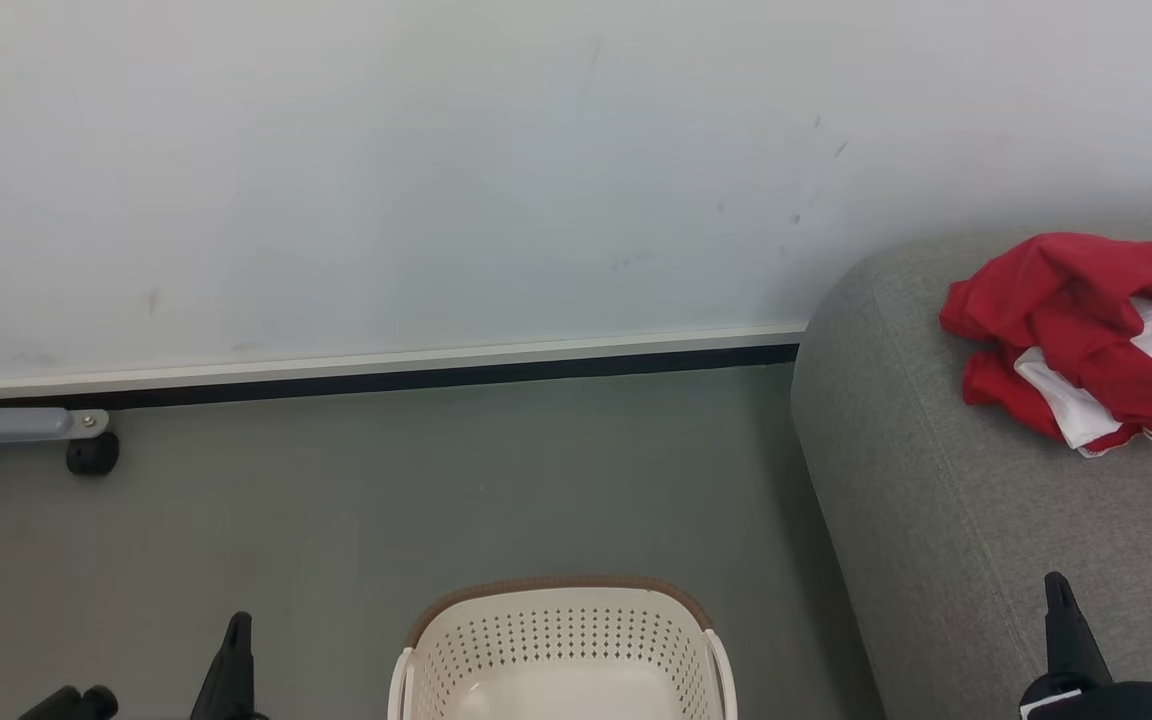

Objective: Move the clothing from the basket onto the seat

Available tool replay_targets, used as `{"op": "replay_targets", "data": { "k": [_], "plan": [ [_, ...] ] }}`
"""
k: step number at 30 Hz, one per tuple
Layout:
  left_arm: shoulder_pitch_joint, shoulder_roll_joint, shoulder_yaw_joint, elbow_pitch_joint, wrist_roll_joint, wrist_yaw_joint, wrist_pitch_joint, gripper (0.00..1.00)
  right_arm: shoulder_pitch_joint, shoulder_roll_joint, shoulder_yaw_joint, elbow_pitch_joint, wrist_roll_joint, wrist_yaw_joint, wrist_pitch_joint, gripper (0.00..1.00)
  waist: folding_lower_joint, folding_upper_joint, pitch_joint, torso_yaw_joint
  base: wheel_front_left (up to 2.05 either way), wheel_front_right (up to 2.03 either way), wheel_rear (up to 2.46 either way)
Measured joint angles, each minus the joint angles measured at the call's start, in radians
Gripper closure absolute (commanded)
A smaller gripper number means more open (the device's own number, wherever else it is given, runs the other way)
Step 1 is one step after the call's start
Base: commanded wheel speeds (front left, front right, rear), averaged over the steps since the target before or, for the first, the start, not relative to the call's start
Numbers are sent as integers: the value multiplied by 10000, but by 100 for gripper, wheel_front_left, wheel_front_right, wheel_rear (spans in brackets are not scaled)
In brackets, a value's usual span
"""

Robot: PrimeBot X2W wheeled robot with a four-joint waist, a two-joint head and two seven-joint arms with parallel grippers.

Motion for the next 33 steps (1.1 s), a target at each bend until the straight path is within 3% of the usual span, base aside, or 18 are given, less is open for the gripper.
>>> {"op": "replay_targets", "data": {
  "k": [33],
  "plan": [
    [-715, -593, 980, 504, -3379, -729, 993, 100, -786, 476, -832, 846, 3879, 736, 1062, 100, 0, 0, 126, 34, 0, 0, 0]
  ]
}}
